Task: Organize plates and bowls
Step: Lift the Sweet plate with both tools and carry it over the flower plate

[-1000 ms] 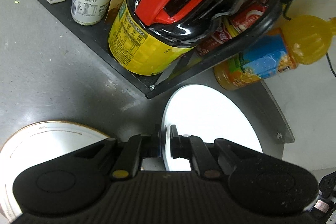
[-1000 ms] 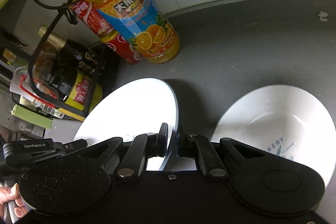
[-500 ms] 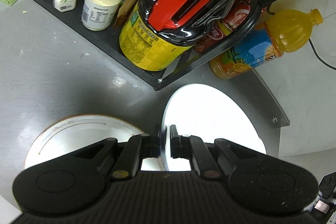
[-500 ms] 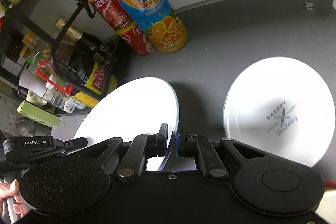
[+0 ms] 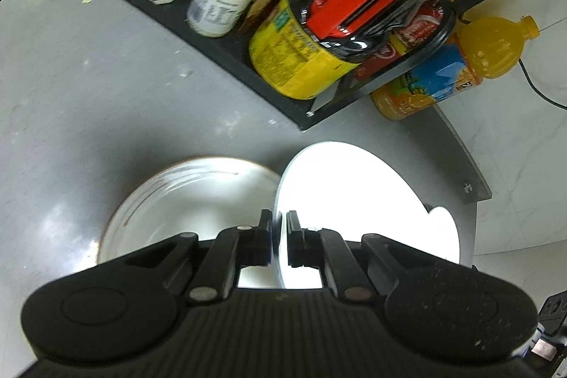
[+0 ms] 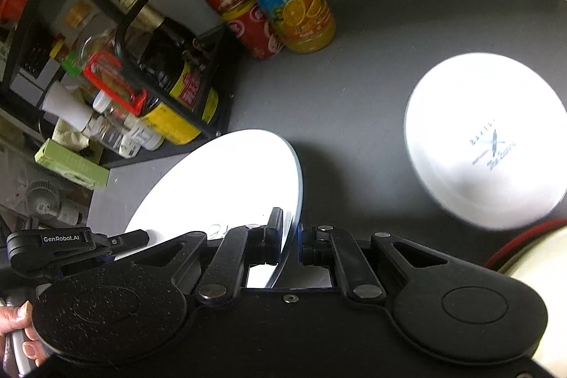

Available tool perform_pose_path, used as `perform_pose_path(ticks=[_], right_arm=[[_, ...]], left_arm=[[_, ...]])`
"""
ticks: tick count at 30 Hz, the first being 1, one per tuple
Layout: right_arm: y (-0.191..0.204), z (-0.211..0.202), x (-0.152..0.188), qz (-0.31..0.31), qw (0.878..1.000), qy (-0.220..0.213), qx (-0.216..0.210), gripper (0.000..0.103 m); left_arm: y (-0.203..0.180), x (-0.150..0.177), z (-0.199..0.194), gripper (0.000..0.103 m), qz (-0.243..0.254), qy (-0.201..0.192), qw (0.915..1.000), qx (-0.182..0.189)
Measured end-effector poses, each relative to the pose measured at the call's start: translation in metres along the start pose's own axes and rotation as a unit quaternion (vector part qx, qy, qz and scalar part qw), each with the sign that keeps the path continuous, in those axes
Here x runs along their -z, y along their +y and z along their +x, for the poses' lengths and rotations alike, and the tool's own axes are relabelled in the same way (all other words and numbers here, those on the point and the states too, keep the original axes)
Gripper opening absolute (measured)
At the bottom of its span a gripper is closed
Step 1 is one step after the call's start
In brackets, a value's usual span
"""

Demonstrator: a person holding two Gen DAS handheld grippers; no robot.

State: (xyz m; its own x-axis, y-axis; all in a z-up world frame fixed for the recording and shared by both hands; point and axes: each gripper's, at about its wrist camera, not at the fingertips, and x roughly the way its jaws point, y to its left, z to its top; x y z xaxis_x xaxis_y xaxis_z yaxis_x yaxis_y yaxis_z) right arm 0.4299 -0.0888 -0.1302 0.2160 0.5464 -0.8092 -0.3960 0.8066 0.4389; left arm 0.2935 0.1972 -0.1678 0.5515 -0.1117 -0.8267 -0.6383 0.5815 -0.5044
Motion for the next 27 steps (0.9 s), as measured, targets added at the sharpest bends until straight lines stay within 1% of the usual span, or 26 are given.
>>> perform_pose_path(ticks=[6,13,27], right_arm=[[0.015,0.001,0.013,-0.016,1.000,0.004,0.001,0.008],[0.029,0.007,0.030,-0.019,1.000,0.009,0.004,0.008],[0.041,0.014,0.052,-0.026,0.999,0.007,0.026,0.008]], left_arm=[[0.021,0.011,-0.009,0.005,-0.008,0.001,1.0000,-0.004],[0.043,0.017,-0.018,0.005,-0.014,0.001,0.9998,-0.011],[0.073,0.030,-0.015,0.006,-0.017,0.016,0.9996,-0.012]])
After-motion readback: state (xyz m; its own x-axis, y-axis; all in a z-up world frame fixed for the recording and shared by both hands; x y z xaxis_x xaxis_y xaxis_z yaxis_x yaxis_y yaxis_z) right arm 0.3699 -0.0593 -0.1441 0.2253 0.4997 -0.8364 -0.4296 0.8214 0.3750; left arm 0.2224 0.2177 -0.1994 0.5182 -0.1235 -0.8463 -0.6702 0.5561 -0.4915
